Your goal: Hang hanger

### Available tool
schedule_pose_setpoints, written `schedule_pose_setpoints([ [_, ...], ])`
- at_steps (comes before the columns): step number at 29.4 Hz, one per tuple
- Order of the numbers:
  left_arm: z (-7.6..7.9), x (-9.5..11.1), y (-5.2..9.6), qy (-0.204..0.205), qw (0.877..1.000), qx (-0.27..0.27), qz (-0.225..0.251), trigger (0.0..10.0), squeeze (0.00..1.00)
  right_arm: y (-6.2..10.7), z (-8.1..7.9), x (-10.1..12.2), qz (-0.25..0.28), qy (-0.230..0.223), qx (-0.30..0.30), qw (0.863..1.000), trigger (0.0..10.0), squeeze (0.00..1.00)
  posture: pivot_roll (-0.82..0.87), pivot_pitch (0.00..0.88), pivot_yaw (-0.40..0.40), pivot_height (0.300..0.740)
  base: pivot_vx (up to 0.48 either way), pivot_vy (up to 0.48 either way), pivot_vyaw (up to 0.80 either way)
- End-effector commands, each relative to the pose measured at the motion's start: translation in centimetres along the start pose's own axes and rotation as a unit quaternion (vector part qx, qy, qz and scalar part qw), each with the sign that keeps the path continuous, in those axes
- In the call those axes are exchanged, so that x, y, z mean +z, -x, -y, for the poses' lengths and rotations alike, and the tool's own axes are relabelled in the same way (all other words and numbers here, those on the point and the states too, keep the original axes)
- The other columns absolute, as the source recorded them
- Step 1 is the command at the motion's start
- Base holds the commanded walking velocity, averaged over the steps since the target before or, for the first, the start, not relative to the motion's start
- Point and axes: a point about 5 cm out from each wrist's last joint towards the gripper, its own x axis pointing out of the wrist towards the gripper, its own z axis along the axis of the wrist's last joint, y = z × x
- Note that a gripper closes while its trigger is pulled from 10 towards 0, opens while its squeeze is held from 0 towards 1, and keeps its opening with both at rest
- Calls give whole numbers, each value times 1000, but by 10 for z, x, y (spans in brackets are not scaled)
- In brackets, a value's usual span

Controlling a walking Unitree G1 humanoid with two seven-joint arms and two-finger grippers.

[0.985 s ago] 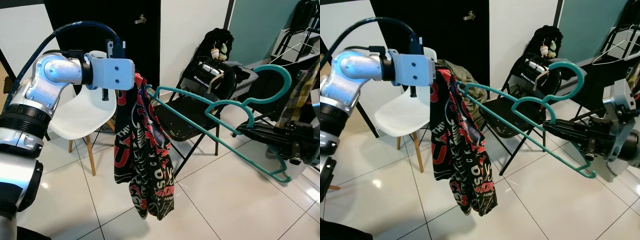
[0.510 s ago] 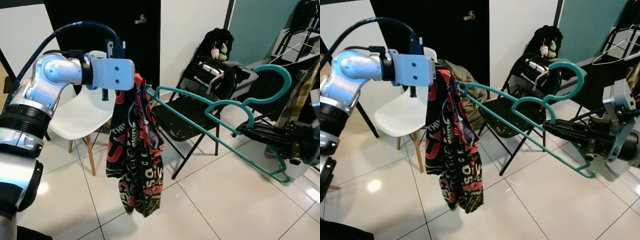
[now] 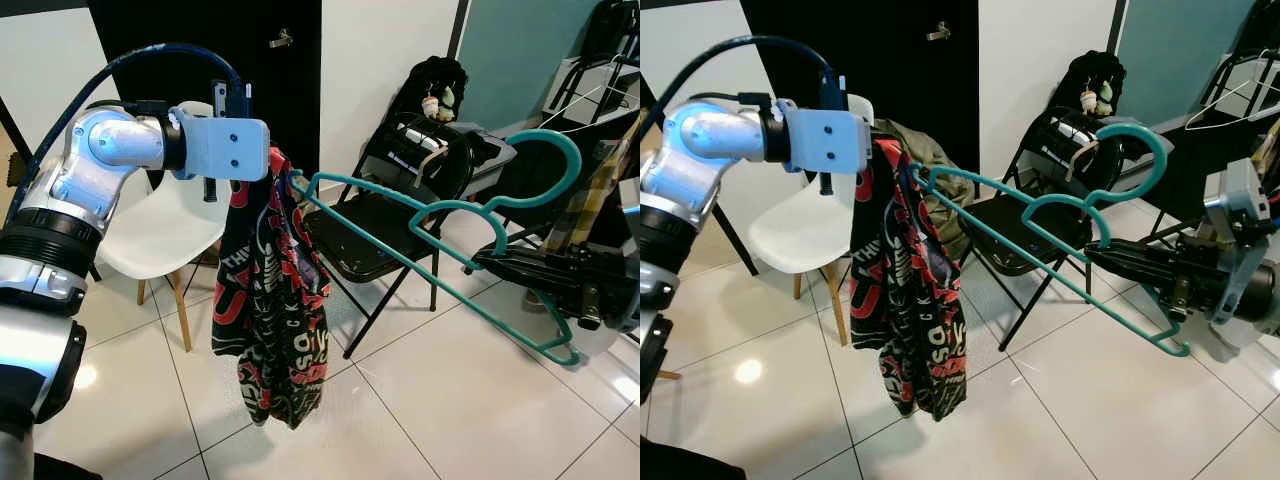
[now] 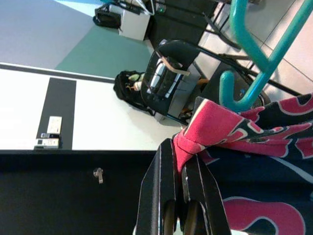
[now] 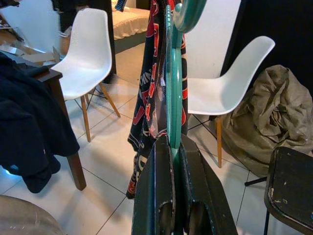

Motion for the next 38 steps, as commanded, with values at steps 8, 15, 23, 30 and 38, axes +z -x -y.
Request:
schedule_pose_setpoints([
  [8, -9, 0, -3, -2, 1000, 24, -12, 10000, 0, -5, -6, 3, 11, 1, 25, 1000, 10000, 0, -52, 0, 35, 740, 0, 0, 0],
  [15, -8, 4, -5, 1, 1000, 23, 3, 10000, 0, -4, -4, 2, 8, 3, 19, 1000, 10000, 0, -53, 0, 34, 740, 0, 0, 0],
  [23, -6, 9, -5, 2, 1000, 14, 26, 10000, 0, -4, -3, 3, 8, 6, 15, 1000, 10000, 0, -49, 0, 31, 740, 0, 0, 0],
  [30, -6, 9, -5, 2, 1000, 13, 26, 10000, 0, -3, -2, 4, 8, 6, 14, 1000, 10000, 0, -50, 0, 32, 740, 0, 0, 0],
  [38, -7, 10, -3, 2, 1000, 12, 26, 10000, 0, -2, -2, 3, 6, 6, 11, 1000, 10000, 0, -51, 0, 33, 740, 0, 0, 0],
])
